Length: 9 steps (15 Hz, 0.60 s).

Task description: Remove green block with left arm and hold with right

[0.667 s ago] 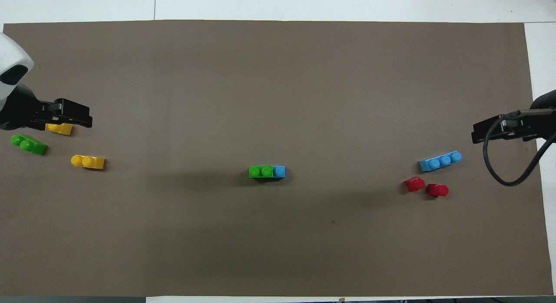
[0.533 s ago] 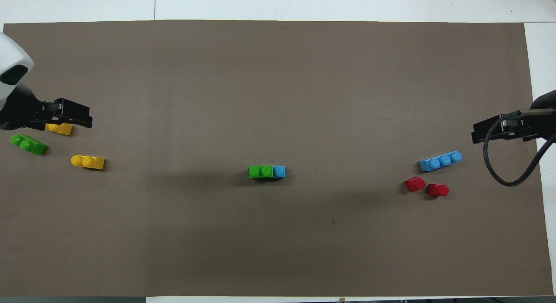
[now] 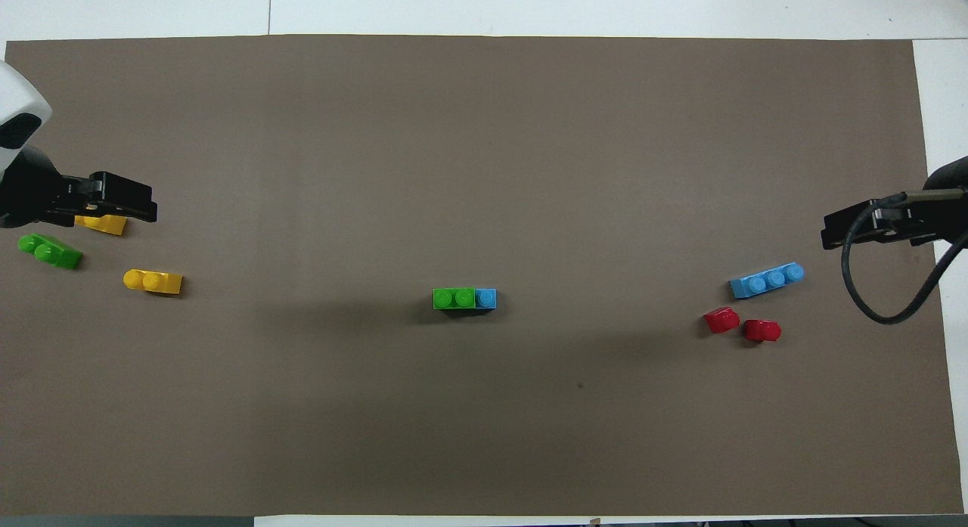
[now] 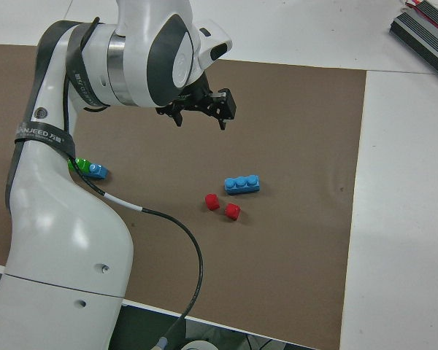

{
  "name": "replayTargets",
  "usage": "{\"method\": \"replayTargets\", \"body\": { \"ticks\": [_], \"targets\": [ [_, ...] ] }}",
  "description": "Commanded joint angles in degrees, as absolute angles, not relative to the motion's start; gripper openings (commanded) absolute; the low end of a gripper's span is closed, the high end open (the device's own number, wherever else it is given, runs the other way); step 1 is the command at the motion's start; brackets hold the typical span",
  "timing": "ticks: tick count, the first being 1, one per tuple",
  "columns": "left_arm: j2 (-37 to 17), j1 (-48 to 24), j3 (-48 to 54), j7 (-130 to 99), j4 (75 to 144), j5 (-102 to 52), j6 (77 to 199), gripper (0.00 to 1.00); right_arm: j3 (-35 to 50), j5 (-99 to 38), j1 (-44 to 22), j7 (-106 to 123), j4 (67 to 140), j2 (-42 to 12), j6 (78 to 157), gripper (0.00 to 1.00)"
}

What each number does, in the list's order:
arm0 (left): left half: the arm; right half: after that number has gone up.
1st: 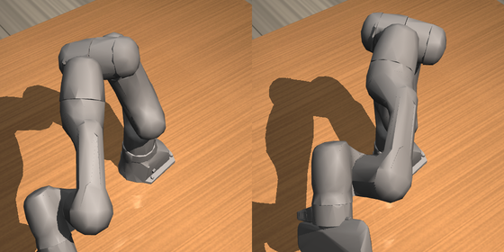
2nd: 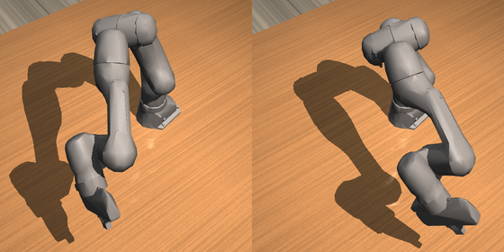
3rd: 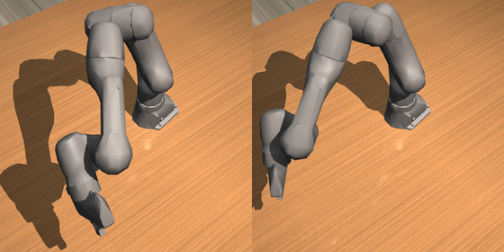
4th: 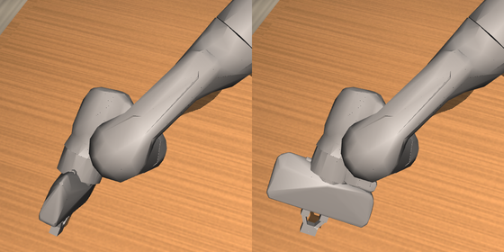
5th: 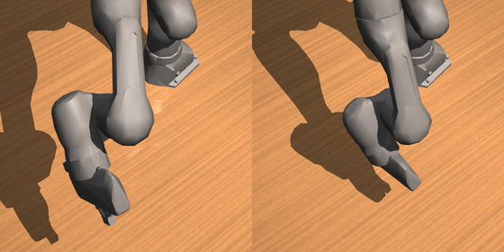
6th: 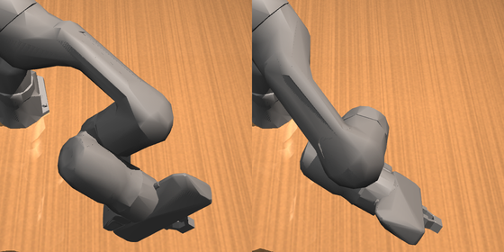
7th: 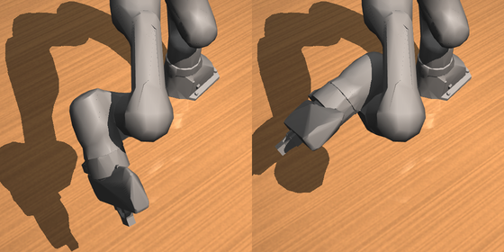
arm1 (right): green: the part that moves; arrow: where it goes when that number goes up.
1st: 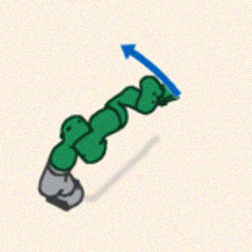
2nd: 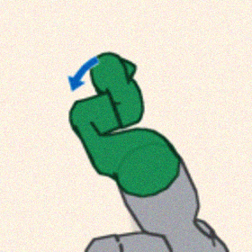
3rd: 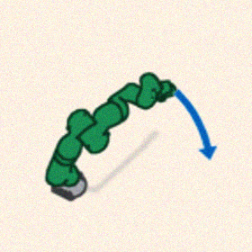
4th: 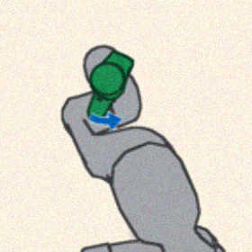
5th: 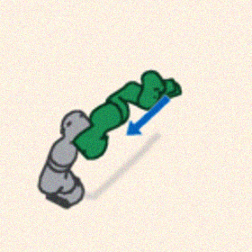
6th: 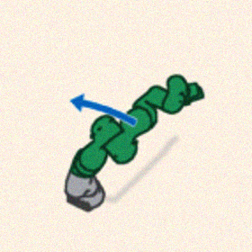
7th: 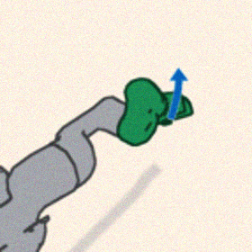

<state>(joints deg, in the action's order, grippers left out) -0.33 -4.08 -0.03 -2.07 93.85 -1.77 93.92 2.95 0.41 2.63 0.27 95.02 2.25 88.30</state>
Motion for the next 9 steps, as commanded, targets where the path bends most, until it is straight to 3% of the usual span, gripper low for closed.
{"method": "replayTargets", "body": {
  "ticks": [1, 9],
  "targets": [
    [1.67, -3.43, 0.35, -1.49, 94.22, -2.72, 92.64, 1.00, 3.52, 1.05, 3.52, 1.32, 96.68, 3.52, 89.74, 1.00],
    [4.13, -3.34, 0.35, -1.49, 94.83, -2.72, 91.76, 1.00, 3.78, 0.44, 2.64, -8.13, 97.90, 3.43, 91.66, 0.97]
  ]
}}
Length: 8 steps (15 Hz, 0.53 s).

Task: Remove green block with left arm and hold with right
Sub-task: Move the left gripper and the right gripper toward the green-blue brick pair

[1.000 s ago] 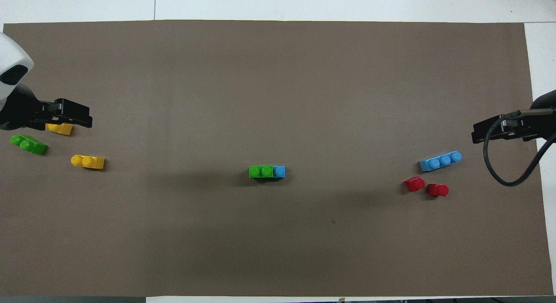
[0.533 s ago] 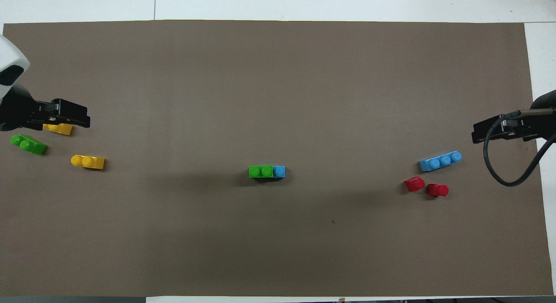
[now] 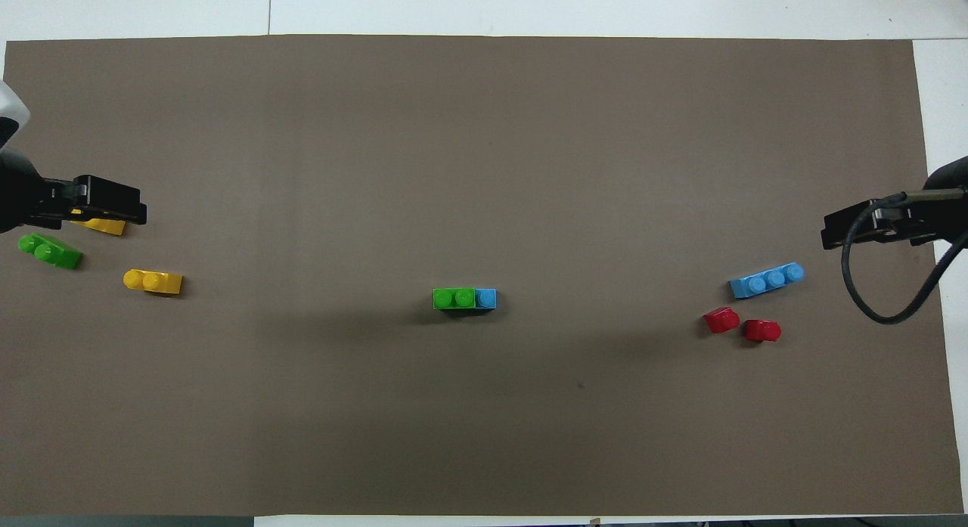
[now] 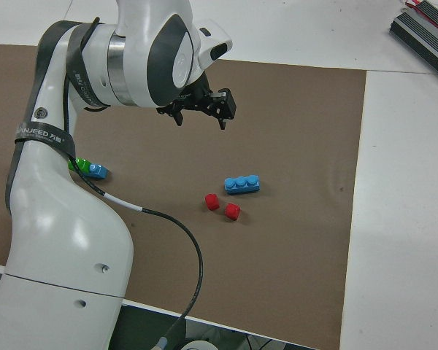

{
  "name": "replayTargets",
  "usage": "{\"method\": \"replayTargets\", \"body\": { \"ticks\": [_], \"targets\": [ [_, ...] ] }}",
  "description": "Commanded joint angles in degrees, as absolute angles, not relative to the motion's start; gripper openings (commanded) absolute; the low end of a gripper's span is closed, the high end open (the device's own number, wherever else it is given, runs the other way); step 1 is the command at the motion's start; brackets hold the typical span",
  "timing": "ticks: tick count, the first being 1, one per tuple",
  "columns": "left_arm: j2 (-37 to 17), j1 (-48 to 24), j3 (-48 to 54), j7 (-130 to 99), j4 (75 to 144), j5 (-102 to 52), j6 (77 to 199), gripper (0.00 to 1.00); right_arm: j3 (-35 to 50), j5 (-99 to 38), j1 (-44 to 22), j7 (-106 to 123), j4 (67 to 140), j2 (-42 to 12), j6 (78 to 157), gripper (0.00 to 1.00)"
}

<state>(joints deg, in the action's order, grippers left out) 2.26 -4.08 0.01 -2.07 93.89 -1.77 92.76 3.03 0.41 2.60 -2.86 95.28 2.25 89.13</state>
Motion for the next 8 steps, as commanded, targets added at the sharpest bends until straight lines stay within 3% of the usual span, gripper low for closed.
{"method": "replayTargets", "body": {
  "ticks": [1, 8],
  "targets": [
    [4.22, -3.34, 0.35, -1.49, 94.83, -2.72, 91.76, 1.00, 3.95, -0.08, 2.03, -12.00, 98.69, 3.43, 92.54, 0.96],
    [4.92, -4.13, 0.79, -11.92, 95.45, -2.72, 90.26, 1.00, 3.96, -9.58, -2.10, -40.66, 101.95, 1.67, 98.69, 0.95]
  ]
}}
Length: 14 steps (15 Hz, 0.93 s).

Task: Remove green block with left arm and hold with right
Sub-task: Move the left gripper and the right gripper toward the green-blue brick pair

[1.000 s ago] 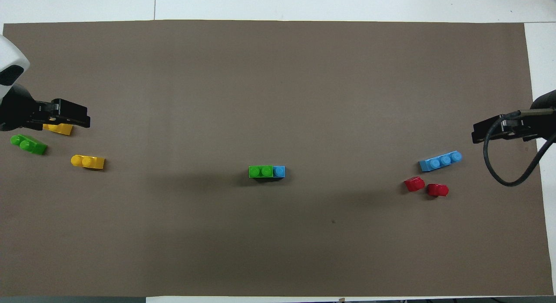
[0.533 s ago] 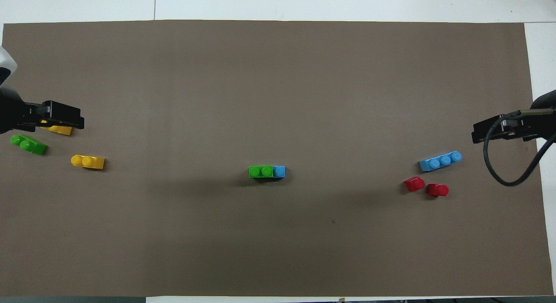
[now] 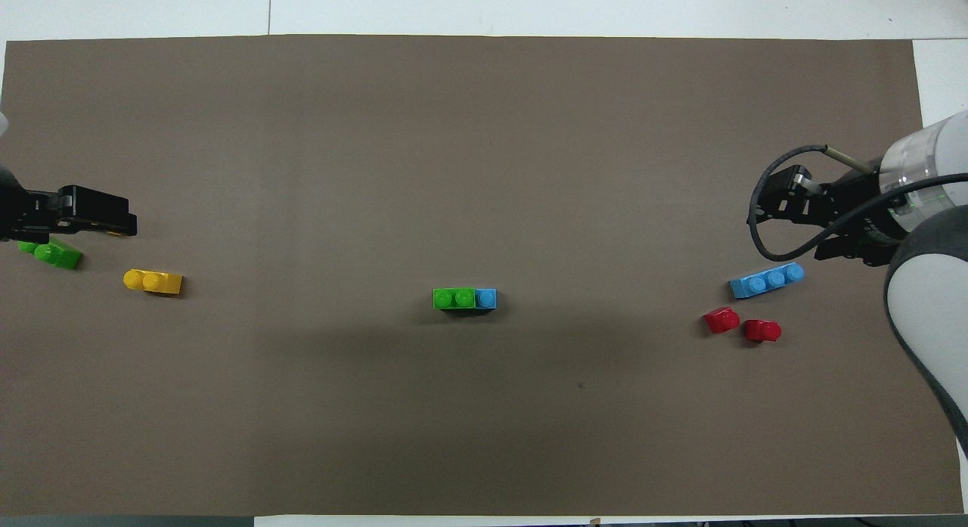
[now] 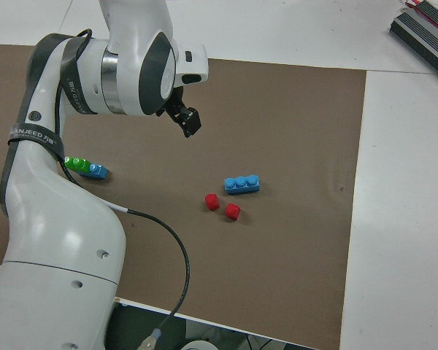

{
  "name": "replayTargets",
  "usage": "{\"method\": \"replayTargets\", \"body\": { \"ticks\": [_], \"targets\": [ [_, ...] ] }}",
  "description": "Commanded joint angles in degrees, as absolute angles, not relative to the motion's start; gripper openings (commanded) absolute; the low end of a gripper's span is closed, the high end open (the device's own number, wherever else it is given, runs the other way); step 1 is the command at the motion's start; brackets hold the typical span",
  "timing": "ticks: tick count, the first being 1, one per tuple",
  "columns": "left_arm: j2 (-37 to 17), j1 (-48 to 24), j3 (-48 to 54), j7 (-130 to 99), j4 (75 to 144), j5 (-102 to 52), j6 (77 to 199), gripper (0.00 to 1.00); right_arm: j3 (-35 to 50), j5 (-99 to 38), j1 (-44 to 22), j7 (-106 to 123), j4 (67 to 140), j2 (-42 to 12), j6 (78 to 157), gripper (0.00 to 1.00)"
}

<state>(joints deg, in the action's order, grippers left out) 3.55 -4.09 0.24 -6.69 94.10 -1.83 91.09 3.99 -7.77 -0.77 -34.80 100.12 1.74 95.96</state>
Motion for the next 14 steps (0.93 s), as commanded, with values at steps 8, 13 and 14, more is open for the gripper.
{"method": "replayTargets", "body": {
  "ticks": [8, 13, 14],
  "targets": [
    [7.20, -10.89, 1.05, -42.41, 99.57, -2.90, 89.65, 1.00, 3.96, -13.44, -10.27, -63.69, 108.54, 1.05, 106.86, 0.95],
    [8.52, -15.28, 1.05, -58.24, 101.95, -2.99, 90.35, 1.00, 4.04, -18.01, -11.69, -66.09, 112.67, 1.40, 109.07, 0.95],
    [8.79, -16.16, 1.05, -61.32, 102.48, -2.99, 90.61, 1.00, 3.96, -18.19, -12.65, -66.27, 113.37, 1.49, 109.59, 0.95]
  ]
}}
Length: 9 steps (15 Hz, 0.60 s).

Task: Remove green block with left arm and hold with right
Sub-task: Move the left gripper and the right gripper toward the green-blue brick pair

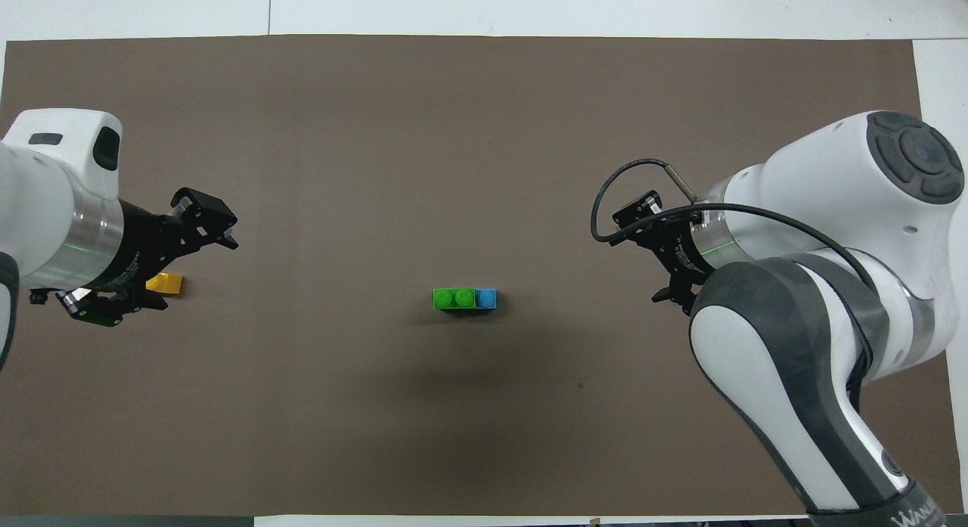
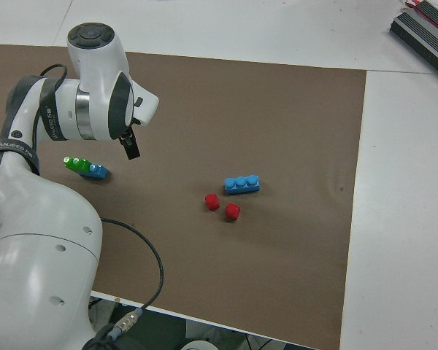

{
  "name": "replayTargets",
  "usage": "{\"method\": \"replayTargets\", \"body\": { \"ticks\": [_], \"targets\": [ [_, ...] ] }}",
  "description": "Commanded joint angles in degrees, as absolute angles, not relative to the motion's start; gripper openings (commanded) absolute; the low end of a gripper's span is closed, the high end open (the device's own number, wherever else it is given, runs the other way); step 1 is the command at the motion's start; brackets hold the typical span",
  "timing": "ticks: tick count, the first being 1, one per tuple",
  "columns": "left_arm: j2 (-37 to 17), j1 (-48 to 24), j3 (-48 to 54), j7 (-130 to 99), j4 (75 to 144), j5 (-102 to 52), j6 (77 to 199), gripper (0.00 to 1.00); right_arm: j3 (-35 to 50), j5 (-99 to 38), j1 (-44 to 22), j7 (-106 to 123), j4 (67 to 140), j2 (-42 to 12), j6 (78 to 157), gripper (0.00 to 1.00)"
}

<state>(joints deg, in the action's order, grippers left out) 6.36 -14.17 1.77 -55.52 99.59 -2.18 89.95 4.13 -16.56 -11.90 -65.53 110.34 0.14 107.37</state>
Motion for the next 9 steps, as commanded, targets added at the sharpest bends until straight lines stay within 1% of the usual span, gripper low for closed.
{"method": "replayTargets", "body": {
  "ticks": [1, 4, 6, 9],
  "targets": [
    [9.22, -17.30, 1.05, -65.35, 103.35, -2.99, 91.22, 1.00, 3.96, -18.19, -13.35, -66.79, 113.99, 1.49, 110.38, 0.95],
    [11.86, -20.47, 1.05, -79.58, 108.62, -2.99, 96.31, 1.00, 4.04, -18.46, -14.49, -68.37, 116.45, 1.41, 114.68, 0.95],
    [13.27, -22.14, 1.05, -88.99, 112.05, -2.99, 100.53, 1.00, 3.96, -21.34, -15.82, -71.09, 117.59, 1.23, 117.67, 0.95],
    [14.24, -24.51, 1.06, -98.76, 114.25, -2.99, 102.92, 1.00, 4.04, -22.85, -16.96, -72.42, 119.70, 1.23, 121.02, 0.95]
  ]
}}
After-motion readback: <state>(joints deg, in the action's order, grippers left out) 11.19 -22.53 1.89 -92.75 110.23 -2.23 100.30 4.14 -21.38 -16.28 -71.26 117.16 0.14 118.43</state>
